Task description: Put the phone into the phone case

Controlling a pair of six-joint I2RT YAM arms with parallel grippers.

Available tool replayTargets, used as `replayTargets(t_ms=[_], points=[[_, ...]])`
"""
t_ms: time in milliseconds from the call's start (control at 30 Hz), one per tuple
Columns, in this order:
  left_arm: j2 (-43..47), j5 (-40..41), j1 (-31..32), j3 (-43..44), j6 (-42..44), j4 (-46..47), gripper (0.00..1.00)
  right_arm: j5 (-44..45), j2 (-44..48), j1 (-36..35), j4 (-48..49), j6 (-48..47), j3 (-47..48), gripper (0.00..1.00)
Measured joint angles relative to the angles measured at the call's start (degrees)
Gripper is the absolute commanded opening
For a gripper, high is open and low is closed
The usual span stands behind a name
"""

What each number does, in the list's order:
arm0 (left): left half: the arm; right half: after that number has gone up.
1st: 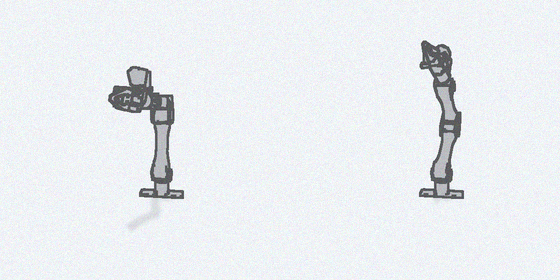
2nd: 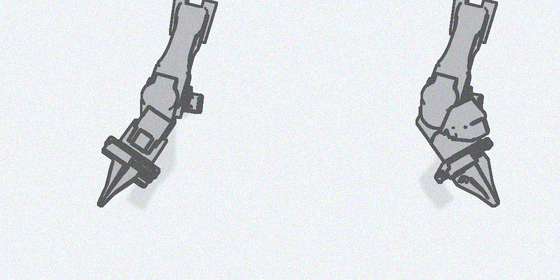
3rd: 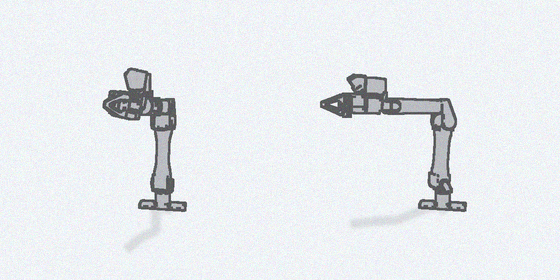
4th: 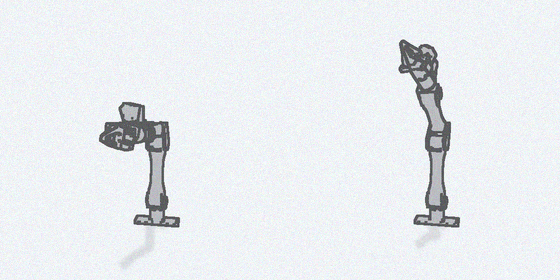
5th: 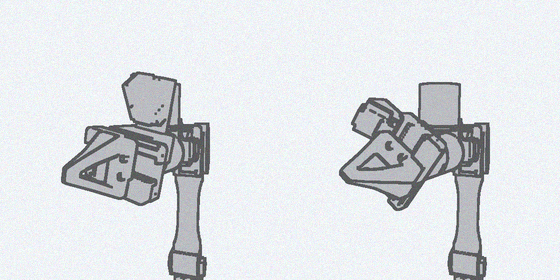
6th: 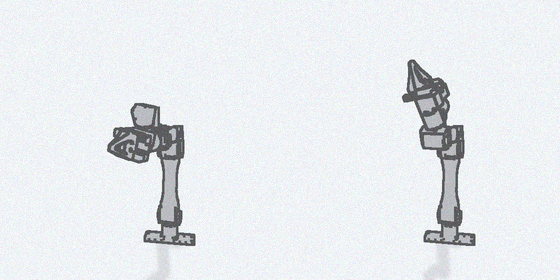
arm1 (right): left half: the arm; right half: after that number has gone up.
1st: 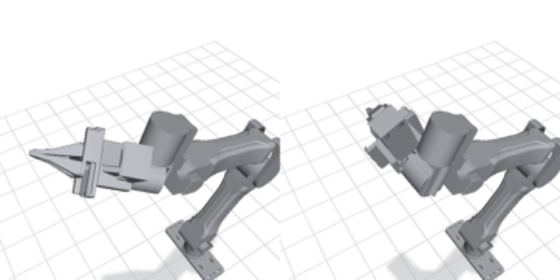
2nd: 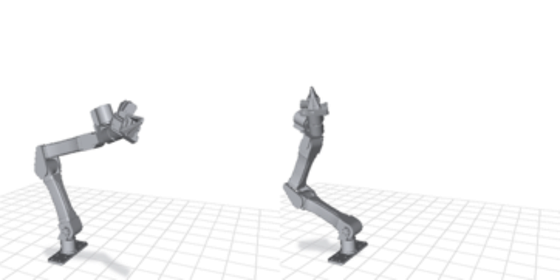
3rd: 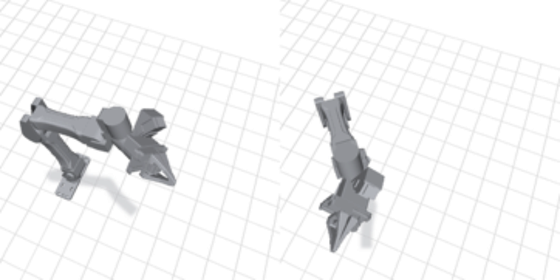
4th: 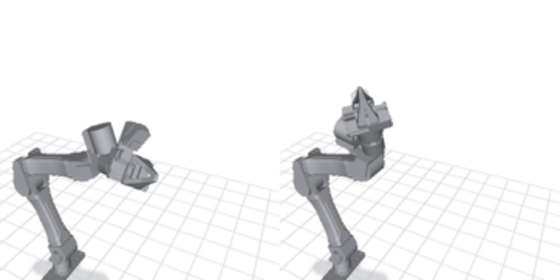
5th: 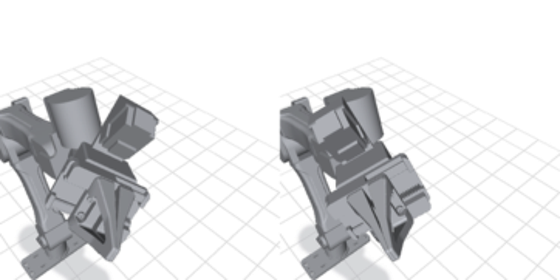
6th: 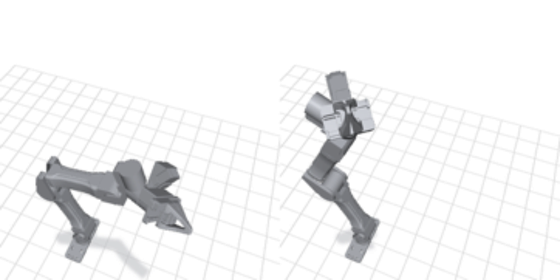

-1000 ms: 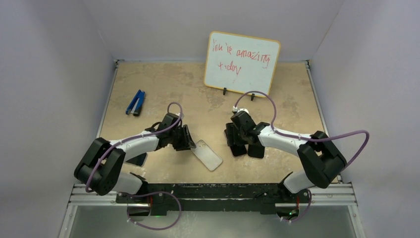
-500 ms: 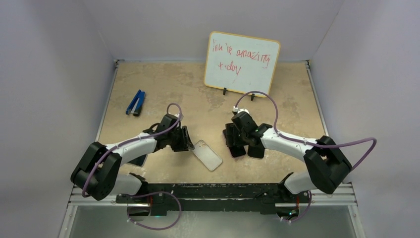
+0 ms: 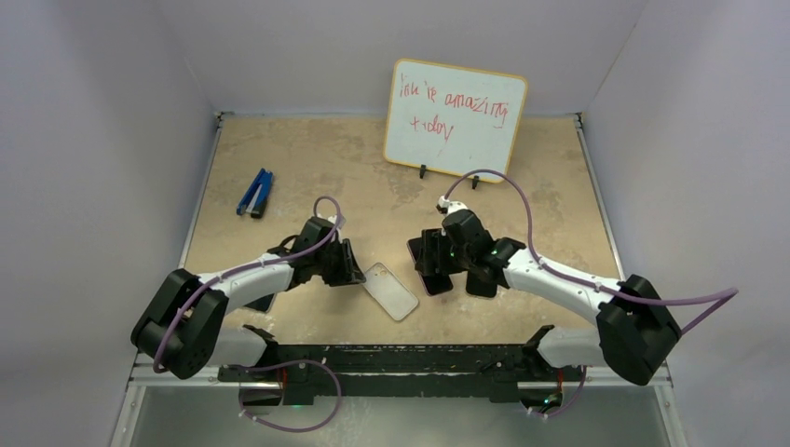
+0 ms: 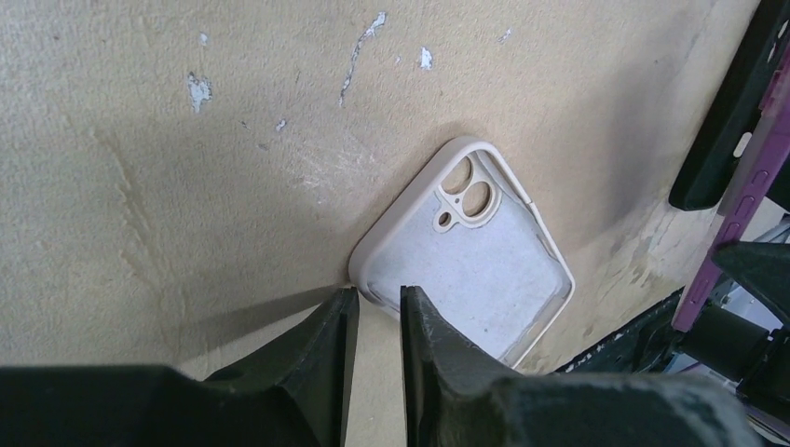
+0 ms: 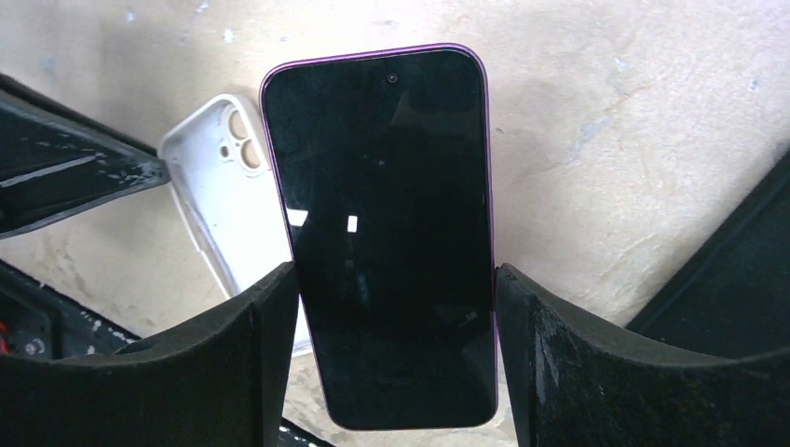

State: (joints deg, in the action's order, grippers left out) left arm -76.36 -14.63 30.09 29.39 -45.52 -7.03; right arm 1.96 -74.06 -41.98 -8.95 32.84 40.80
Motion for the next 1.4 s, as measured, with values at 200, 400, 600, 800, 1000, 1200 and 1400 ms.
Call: replayTargets(t_ms=[200,400,600,800,1000,1200,1400], points=[[0.0,-0.2,0.0,0.0,-0.3,0.5,0.34,-2.5,0.7,-1.2,2.7,0.9,0.0,0.37],[6.9,1.5,-1.0,0.2,0.6,-4.9,0.66,-5.1,0.7,-3.3,6.7,2.3,-0.7,0.37],[20.1,9.2,-1.5,6.3,4.2,-15.4,0.92,-7.7,0.4,-6.1,10.8,1.9,-0.9,0.37],[26.7,14.9,-1.5,11.5,5.6,-21.6,0.93,-9.3,-3.2,-8.9,15.0,0.3,-0.6,0.38],[31.3,19.5,-1.5,11.5,5.7,-26.2,0.98,-9.6,-9.3,-11.5,15.8,-1.6,1.5,0.38],[35.8,23.0,-1.5,11.5,5.7,-28.1,1.00,-9.8,-12.3,-12.5,16.0,-3.6,3.4,0.38],[35.6,21.7,-1.5,10.8,5.6,-28.3,1.00,-9.7,-14.6,-12.7,16.5,-4.6,3.5,0.40]])
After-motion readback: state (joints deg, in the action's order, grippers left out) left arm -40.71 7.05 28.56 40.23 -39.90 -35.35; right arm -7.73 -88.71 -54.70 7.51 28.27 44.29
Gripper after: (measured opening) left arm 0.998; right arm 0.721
